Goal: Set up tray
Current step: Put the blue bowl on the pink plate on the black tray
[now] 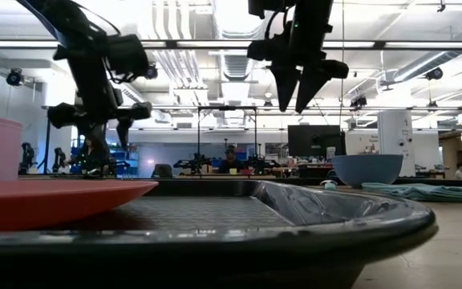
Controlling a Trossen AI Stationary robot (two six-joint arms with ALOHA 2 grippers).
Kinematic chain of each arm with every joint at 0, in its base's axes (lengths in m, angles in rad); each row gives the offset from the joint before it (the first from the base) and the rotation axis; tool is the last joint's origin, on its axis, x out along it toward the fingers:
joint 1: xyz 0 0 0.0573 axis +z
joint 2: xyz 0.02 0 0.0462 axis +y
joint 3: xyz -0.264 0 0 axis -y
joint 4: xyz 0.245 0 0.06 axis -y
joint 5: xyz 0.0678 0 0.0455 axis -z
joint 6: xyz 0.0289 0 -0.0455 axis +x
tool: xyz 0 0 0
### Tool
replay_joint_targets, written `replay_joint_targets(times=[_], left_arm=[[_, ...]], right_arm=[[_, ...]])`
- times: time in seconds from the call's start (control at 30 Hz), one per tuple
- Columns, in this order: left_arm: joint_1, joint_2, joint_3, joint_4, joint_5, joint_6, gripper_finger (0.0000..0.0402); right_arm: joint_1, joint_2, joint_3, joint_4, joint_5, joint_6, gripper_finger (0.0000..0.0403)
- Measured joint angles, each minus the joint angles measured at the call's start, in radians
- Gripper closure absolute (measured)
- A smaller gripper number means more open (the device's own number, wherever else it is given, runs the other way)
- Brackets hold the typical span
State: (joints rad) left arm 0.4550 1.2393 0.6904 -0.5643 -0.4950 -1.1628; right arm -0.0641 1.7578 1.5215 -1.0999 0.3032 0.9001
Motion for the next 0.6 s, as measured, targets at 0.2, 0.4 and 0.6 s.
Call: replay_joint_targets(times=[0.2,0.4,0.6], left_arm=[[0.051,0.139,0.044,0.006,0.113,0.005,0.0199],[0.058,0.267,0.115,-0.031,0.125,0.023,0.0193],[0.094,0.340,0.143,-0.039,0.141,0.086,0.0214]], right_arm=[[-0.012,-0.024,-0.002,-0.026,-0.014,-0.060,0.0242],[-0.018,-0.037,-0.033,-0.027,-0.014,-0.074,0.0248],[-0.017,-0.044,-0.089,-0.027,-0.018,-0.052,0.0248]])
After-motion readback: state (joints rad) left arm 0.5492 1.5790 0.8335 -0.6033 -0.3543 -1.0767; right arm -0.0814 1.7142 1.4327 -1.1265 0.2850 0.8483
